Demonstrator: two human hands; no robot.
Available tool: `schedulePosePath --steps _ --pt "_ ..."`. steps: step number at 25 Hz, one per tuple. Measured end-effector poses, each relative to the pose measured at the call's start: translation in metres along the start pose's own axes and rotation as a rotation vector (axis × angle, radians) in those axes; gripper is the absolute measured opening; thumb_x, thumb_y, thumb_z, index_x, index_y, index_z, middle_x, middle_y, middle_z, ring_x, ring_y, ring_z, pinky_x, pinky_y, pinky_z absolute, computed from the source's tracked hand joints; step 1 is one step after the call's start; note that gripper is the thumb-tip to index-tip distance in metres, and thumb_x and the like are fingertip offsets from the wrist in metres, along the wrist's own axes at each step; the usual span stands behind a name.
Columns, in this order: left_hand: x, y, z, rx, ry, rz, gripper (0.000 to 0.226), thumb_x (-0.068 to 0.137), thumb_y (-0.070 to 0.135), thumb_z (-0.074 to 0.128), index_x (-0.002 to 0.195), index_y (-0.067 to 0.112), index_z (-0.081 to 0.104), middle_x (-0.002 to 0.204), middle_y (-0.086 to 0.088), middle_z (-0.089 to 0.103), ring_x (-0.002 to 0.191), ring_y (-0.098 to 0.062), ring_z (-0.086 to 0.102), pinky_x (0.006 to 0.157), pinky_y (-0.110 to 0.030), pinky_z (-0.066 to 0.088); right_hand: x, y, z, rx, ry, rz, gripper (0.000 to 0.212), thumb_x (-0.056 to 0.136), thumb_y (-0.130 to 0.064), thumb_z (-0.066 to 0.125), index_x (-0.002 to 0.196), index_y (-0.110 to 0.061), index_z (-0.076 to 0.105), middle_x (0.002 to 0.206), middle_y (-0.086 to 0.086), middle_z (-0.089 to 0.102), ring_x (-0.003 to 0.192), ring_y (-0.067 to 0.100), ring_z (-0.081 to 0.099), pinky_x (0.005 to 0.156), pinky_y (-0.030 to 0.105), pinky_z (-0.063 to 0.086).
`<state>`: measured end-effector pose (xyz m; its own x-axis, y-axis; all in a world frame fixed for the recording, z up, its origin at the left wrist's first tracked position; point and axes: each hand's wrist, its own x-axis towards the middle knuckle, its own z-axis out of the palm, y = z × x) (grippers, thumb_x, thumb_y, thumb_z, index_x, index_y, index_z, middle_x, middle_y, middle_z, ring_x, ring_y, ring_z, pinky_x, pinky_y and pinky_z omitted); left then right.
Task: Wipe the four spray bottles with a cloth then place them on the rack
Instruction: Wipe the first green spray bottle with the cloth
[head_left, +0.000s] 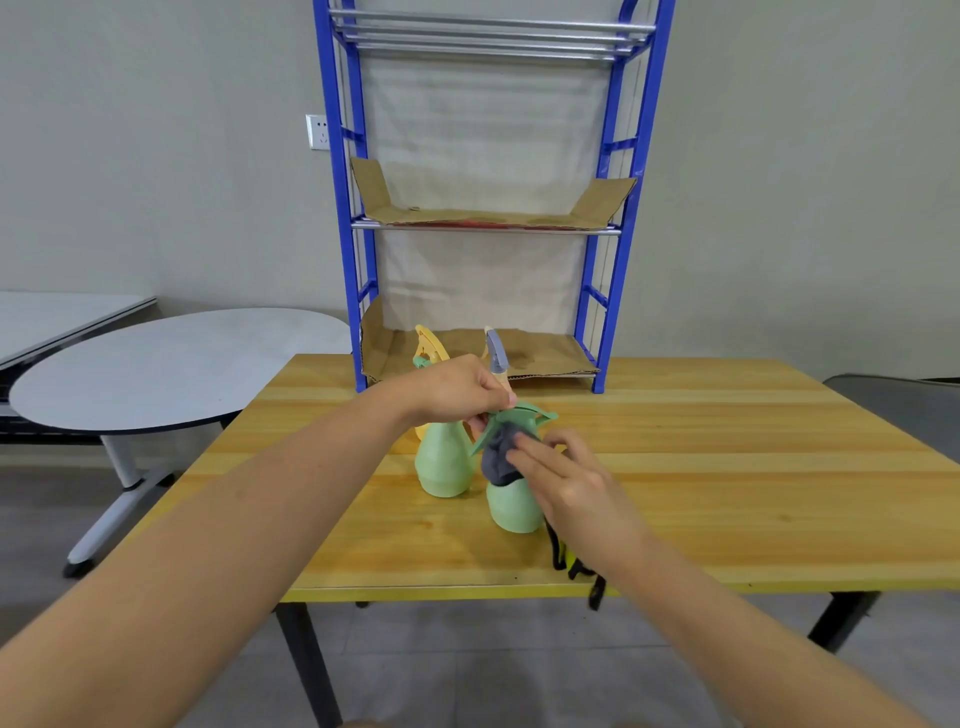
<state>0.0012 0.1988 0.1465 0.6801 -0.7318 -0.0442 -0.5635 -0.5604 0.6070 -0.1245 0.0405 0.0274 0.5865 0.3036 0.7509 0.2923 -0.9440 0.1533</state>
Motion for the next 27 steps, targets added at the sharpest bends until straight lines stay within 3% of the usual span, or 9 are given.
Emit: schedulePosePath --steps 3,4,5,6,8,10,14,19,27 --pt "-0.002 0.000 0.002 0.001 0.001 0.019 0.049 0.106 0.026 0.053 0.060 0.010 0.041 0.091 0.020 0.059 0.065 -0.017 0.060 0.050 -0.006 0.037 -0.003 0.003 -0.004 0.024 -0.030 0.016 0.035 0.080 0.005 0.070 0.112 -0.008 0.068 0.120 0.000 0.065 0.100 0.027 0.055 0.082 0.032 0.054" --pt "-0.001 -0.005 0.002 -0.012 0.003 0.017 0.050 0.105 0.032 0.053 0.064 0.005 0.045 0.077 -0.007 0.063 0.071 -0.023 0.066 0.057 -0.010 0.041 -0.003 0.008 -0.011 0.046 -0.003 0.073 0.036 0.078 0.006 0.071 0.111 -0.007 0.068 0.119 0.000 0.066 0.100 0.027 0.055 0.083 0.033 0.054" --pt "-0.002 -0.010 0.002 -0.038 0.004 0.026 0.052 0.104 0.040 0.054 0.071 -0.001 0.053 0.064 -0.002 0.049 0.080 -0.026 0.071 0.066 -0.016 0.047 -0.001 0.013 -0.020 0.066 0.029 0.136 0.038 0.076 0.007 0.072 0.111 -0.006 0.069 0.118 0.001 0.067 0.100 0.028 0.055 0.084 0.033 0.054" --pt "-0.003 -0.015 0.001 -0.071 0.014 0.040 0.055 0.100 0.049 0.057 0.085 -0.003 0.064 0.087 -0.016 0.070 0.088 -0.024 0.074 0.078 -0.022 0.053 0.002 0.021 -0.028 0.080 0.059 0.186 0.039 0.075 0.008 0.073 0.112 -0.007 0.070 0.119 0.002 0.067 0.101 0.028 0.055 0.085 0.033 0.053" --pt "-0.008 -0.019 -0.001 -0.087 0.022 0.068 0.044 0.094 0.054 0.065 0.109 0.014 0.076 0.099 -0.006 0.077 0.094 -0.015 0.073 0.090 -0.029 0.055 0.017 0.035 -0.043 0.070 0.079 0.237 0.041 0.078 0.006 0.072 0.116 -0.009 0.070 0.120 0.003 0.068 0.102 0.027 0.054 0.083 0.035 0.053" --pt "-0.010 -0.019 -0.001 0.011 0.056 0.092 0.029 0.089 0.046 0.075 0.109 0.026 0.076 0.093 0.004 0.077 0.085 -0.010 0.069 0.079 -0.026 0.052 0.042 0.041 -0.052 0.032 0.041 0.221 0.039 0.082 0.002 0.069 0.118 -0.012 0.069 0.118 0.002 0.069 0.099 0.028 0.053 0.081 0.037 0.053" --pt "-0.006 -0.017 0.013 0.119 0.191 0.088 0.018 0.086 0.034 0.080 0.090 0.017 0.075 0.068 0.004 0.063 0.059 -0.011 0.050 0.055 -0.024 0.036 0.074 0.031 -0.043 0.018 -0.152 0.193 0.034 0.088 -0.003 0.061 0.118 -0.018 0.068 0.114 -0.004 0.069 0.093 0.021 0.043 0.078 0.039 0.051" --pt "-0.004 -0.020 0.016 0.064 0.214 0.085 0.019 0.086 0.032 0.081 0.096 0.017 0.078 0.076 -0.008 0.071 0.063 -0.012 0.054 0.058 -0.026 0.041 0.061 0.053 -0.029 -0.128 -0.372 0.276 0.033 0.091 -0.002 0.053 0.115 -0.021 0.064 0.112 -0.004 0.066 0.097 0.021 0.042 0.082 0.034 0.047" --pt "-0.001 -0.019 0.015 0.097 0.202 0.086 0.018 0.087 0.033 0.079 0.099 0.019 0.077 0.078 -0.007 0.070 0.065 -0.013 0.054 0.059 -0.026 0.041 0.068 0.046 -0.023 -0.069 -0.342 0.240 0.030 0.087 -0.001 0.057 0.109 -0.020 0.066 0.102 -0.005 0.066 0.088 0.020 0.042 0.078 0.038 0.049"
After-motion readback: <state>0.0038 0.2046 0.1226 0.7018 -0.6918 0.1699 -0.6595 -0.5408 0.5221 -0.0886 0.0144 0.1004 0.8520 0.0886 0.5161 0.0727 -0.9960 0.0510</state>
